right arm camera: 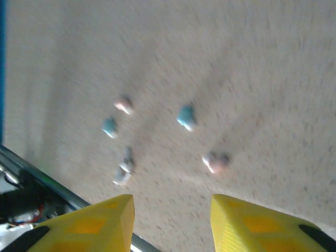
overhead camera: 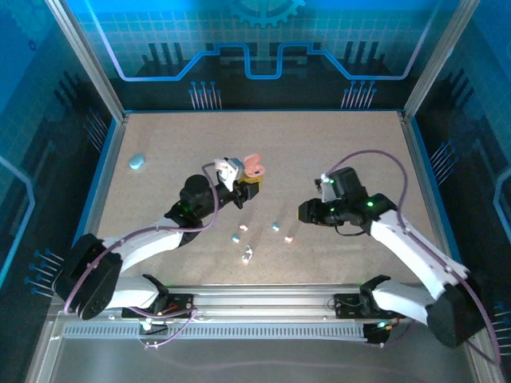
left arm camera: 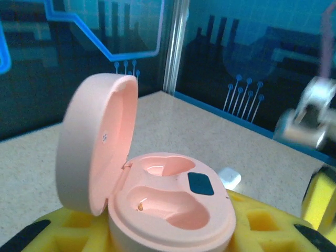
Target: Insert wireless bluetooth earbuds into charging case
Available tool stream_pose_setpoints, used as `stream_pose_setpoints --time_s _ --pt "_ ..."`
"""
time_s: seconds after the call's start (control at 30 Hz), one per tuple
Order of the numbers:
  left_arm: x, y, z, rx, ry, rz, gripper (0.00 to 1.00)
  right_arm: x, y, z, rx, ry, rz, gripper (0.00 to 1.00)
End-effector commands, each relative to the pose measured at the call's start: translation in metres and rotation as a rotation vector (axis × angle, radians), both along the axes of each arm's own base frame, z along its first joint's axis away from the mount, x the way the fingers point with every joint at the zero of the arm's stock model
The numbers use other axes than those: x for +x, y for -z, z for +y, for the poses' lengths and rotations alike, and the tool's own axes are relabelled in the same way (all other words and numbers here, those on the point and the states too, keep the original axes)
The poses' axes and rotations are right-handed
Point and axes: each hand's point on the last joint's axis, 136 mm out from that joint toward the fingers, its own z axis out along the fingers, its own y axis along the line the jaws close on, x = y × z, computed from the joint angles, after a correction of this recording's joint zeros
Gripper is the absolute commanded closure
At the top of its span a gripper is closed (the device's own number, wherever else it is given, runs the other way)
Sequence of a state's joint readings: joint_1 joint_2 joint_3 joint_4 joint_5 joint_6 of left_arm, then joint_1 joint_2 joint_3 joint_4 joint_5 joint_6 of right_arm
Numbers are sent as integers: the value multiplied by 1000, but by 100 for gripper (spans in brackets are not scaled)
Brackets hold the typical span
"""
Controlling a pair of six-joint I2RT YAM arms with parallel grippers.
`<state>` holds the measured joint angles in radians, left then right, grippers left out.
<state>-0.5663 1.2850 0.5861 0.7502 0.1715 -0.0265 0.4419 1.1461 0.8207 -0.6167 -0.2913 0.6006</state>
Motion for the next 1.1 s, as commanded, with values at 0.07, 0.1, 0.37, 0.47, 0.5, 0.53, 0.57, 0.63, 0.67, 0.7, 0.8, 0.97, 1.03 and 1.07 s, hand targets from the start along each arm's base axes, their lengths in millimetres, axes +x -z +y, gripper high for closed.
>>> stream_pose_setpoints --time_s 0.07,0.1,0.37,0.47,0.5,0.53,0.57,0.63,0.67,0.7,0.8,0.97,1.03,1.07 --pt "-7 -23 14 2 -42 -68 65 -6 45 2 -71 -11 180 57" --pt "-9 -24 15 2 -41 -72 65 -8 53 1 -94 4 217 57" --pt "-15 -33 17 -6 -32 -90 65 -12 82 20 -94 53 329 53" --pt "-16 -36 17 -8 -28 -95 65 -15 91 27 -79 49 357 53" --pt "-16 -36 17 -8 -26 -96 65 -14 94 31 -76 43 356 53" --pt "-17 -36 17 -8 -26 -98 65 -13 95 33 -75 43 358 54" --pt "-17 -37 17 -9 -24 -99 64 -12 97 34 -75 43 359 54" --pt "-18 -37 17 -9 -20 -99 64 -9 99 40 -60 38 357 55" --pt "-18 -38 16 -12 -18 -99 64 -8 102 41 -60 41 362 55" --pt "-18 -38 16 -11 -16 -98 64 -8 104 41 -64 41 366 56" --pt "-19 -38 16 -11 -12 -99 64 -8 112 39 -88 48 386 57" --pt "-19 -38 16 -11 -13 -100 64 -4 111 45 -85 34 373 59" --pt "-19 -38 16 -12 -13 -97 64 -1 109 49 -79 17 357 60" --pt "-19 -38 15 -14 -10 -98 64 0 108 51 -79 9 350 61"
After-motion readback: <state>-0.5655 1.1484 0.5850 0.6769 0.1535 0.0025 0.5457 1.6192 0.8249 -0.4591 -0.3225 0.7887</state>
